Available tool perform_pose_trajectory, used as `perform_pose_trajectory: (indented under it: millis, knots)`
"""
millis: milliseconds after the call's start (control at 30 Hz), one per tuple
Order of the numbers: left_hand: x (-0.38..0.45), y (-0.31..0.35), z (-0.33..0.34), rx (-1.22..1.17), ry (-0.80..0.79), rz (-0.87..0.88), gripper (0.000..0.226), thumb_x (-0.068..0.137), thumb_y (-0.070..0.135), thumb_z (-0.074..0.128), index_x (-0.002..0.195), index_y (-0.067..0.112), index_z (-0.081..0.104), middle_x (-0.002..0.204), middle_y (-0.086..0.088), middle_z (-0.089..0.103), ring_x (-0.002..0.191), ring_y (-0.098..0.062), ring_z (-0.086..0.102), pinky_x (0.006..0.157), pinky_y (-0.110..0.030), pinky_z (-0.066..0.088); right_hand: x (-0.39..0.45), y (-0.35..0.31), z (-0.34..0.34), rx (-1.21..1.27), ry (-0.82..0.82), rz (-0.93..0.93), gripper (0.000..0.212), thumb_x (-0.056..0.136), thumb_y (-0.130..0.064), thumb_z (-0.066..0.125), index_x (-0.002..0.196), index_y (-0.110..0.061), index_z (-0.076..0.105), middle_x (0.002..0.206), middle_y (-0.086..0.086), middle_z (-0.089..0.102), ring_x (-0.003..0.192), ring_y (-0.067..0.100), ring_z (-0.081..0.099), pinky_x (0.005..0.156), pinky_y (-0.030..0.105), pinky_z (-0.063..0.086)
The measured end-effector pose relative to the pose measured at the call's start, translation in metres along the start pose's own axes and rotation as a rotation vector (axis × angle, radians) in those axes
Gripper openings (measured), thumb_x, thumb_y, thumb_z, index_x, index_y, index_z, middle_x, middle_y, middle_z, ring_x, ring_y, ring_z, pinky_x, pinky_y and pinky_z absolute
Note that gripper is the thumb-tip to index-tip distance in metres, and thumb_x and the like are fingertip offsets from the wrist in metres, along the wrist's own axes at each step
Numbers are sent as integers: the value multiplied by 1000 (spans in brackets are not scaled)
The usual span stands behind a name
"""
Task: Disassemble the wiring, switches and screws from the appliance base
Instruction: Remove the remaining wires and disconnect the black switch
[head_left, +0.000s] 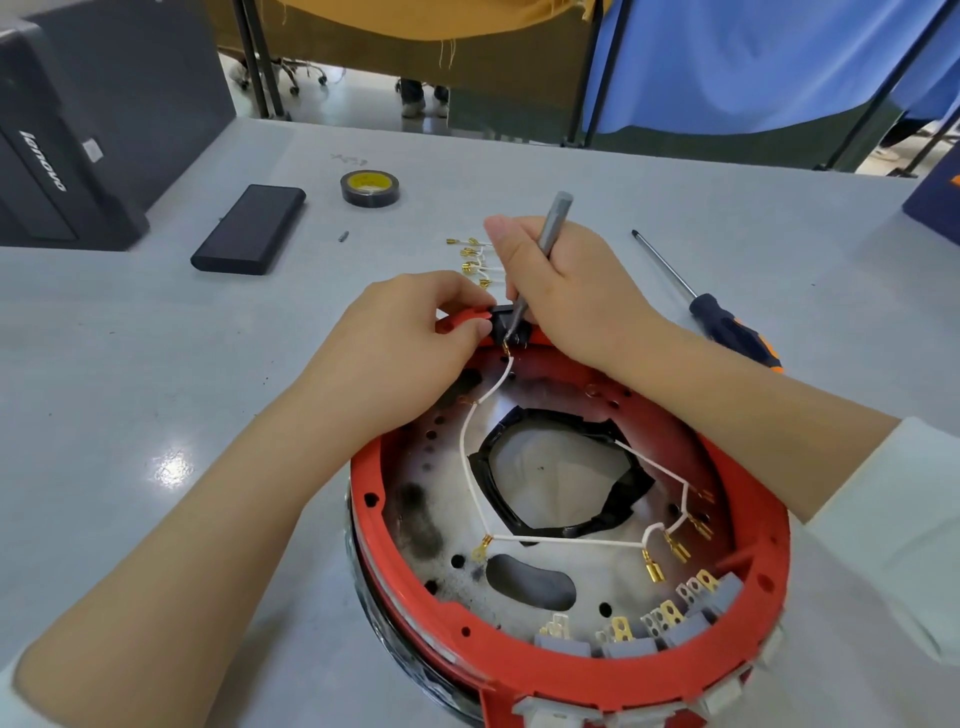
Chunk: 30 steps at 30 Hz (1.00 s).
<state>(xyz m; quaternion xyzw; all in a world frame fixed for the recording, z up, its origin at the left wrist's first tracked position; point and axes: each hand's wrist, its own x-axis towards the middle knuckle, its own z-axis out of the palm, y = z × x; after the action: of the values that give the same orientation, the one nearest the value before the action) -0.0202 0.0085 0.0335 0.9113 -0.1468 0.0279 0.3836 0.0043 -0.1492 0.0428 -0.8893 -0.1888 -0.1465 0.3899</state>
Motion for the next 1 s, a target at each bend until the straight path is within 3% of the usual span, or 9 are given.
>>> perform_pose_trajectory:
  millis: [133,300,400,533,600,700,800,900,1000]
  knots:
    - [0,1,-1,5,-4,5,20,91,27,56,108,35,66,90,25,61,91,-2,60,74,-6,38,3,-1,2,-228,-130,-22,49,100,-46,32,61,-18,44,54,-7,48,57,12,50,62,34,41]
    - [-1,0,0,-9,-4,-7,20,92,29,56,108,35,66,88,27,59,88,2,60,72,-7,38,3,3,1,184,85,88,49,102,-34,40,55,-18,46,41,-14,48,44,2,48,52,20,38]
    - [0,0,0,-11,-9,-11,19,92,29,57,107,36,65,82,30,55,85,6,57,68,-5,36,0,3,2,173,111,31,47,101,-33,41,58,-16,46,43,-14,49,45,1,49,49,11,36]
    - [0,1,-1,-8,-7,0,21,92,28,56,110,34,66,98,22,64,93,-2,60,74,-8,39,-9,1,3,49,100,-74,49,99,-36,40,66,0,48,51,5,48,51,17,47,52,26,38]
    - [0,1,-1,-11,-7,2,21,92,28,56,110,34,66,101,20,65,93,-2,61,75,-10,40,-12,0,3,-17,106,-141,47,99,-37,37,63,-7,43,54,11,47,52,20,45,53,30,37]
    - [-1,2,-1,-13,-11,7,19,92,28,55,106,36,66,91,24,64,87,2,60,70,-9,39,-18,-3,5,-148,128,-276,36,97,-37,34,64,-23,31,49,-5,34,48,15,36,50,18,27]
    - [-1,2,-1,-20,-21,23,19,93,28,54,104,35,67,95,20,67,84,1,61,70,-14,42,-23,-4,7,-209,160,-375,34,97,-29,37,66,-17,39,49,-2,34,45,16,34,47,24,28]
    - [-1,2,-1,-12,-14,18,19,93,28,54,105,35,67,95,22,66,87,2,61,70,-8,40,-21,-4,9,-197,175,-335,33,97,-31,36,67,-18,37,49,1,36,45,18,35,48,25,29]
    - [-1,1,0,-12,-5,-3,22,92,29,56,110,35,66,99,21,64,91,0,60,72,-5,37,-15,-3,10,-70,158,-165,44,99,-35,35,64,-10,39,53,15,46,50,21,42,51,28,34]
